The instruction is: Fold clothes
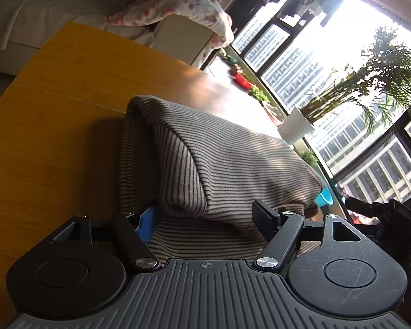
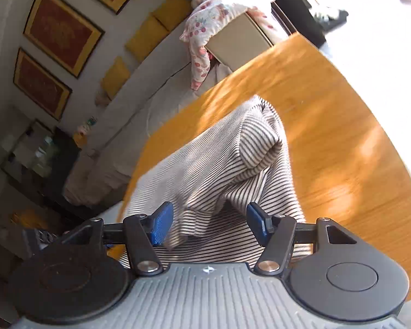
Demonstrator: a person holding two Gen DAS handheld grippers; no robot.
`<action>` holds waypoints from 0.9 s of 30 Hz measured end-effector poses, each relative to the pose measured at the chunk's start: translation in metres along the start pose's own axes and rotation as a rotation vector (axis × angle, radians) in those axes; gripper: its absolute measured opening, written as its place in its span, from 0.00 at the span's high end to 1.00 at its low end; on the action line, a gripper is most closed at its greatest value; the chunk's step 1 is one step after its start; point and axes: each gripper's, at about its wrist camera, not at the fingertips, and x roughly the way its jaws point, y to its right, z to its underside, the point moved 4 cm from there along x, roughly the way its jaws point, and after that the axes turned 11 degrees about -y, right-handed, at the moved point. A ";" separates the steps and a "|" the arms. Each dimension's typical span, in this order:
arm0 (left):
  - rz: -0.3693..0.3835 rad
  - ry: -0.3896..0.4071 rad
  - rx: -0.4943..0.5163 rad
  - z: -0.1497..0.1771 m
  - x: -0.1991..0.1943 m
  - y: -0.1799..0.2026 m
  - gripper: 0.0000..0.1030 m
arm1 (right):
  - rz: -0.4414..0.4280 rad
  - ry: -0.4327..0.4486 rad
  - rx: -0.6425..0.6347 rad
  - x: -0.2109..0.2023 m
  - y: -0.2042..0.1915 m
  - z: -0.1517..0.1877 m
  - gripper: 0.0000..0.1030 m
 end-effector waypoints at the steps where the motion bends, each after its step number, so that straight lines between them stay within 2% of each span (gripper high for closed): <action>1: 0.004 -0.002 -0.007 0.000 0.003 0.000 0.25 | -0.058 -0.010 0.057 0.005 0.004 -0.001 0.41; 2: 0.001 -0.005 -0.017 -0.001 0.007 -0.002 0.25 | -0.088 -0.026 0.094 0.012 0.007 -0.003 0.41; 4: -0.025 -0.006 -0.028 -0.003 0.012 -0.004 0.27 | -0.042 -0.055 0.126 0.032 0.012 -0.011 0.41; 6: -0.052 0.007 -0.021 -0.006 0.012 -0.006 0.30 | 0.096 -0.002 0.028 0.040 0.006 -0.027 0.42; 7: -0.070 0.015 -0.016 -0.007 0.011 -0.008 0.32 | 0.180 0.072 -0.079 0.037 -0.005 -0.035 0.48; 9: -0.102 0.029 -0.008 -0.009 0.008 -0.012 0.32 | 0.354 0.260 -0.341 0.024 -0.034 -0.043 0.51; 12: -0.108 0.036 -0.010 -0.011 0.002 -0.016 0.32 | 0.410 0.389 -0.505 -0.003 -0.061 -0.048 0.48; 14: -0.076 0.050 -0.015 -0.012 -0.006 -0.014 0.28 | 0.378 0.366 -0.434 -0.015 -0.055 -0.057 0.43; 17: 0.018 0.056 -0.007 -0.012 -0.014 -0.007 0.17 | 0.335 0.289 -0.283 -0.024 -0.033 -0.064 0.39; 20: 0.026 0.040 0.005 -0.013 -0.009 0.000 0.12 | 0.269 0.199 -0.100 -0.012 0.000 -0.061 0.38; 22: 0.006 0.027 0.005 -0.015 0.001 0.000 0.12 | 0.283 0.181 -0.073 0.002 0.012 -0.060 0.37; 26: -0.034 0.023 0.005 -0.022 0.025 0.001 0.16 | 0.312 0.136 -0.139 0.039 0.012 -0.059 0.32; 27: -0.048 0.026 0.013 -0.025 0.029 0.002 0.26 | 0.317 0.133 -0.169 0.048 0.008 -0.061 0.40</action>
